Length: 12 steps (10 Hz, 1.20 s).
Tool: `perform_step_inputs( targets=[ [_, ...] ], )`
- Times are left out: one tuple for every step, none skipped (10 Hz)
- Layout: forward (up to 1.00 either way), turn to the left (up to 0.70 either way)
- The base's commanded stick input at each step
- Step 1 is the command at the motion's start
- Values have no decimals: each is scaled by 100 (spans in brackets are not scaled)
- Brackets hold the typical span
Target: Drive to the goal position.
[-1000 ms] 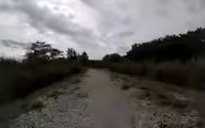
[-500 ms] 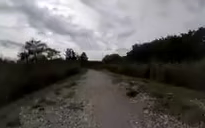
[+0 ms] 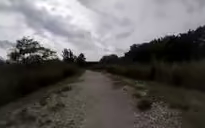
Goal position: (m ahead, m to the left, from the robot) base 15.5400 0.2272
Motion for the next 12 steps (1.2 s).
perform_step_inputs(
  targets=[
    [85,0],
    [85,0],
    [85,0],
    [85,0],
    [85,0],
    [85,0],
    [85,0],
    [85,0],
    [85,0],
    [85,0],
    [85,0],
    [85,0]
  ],
)
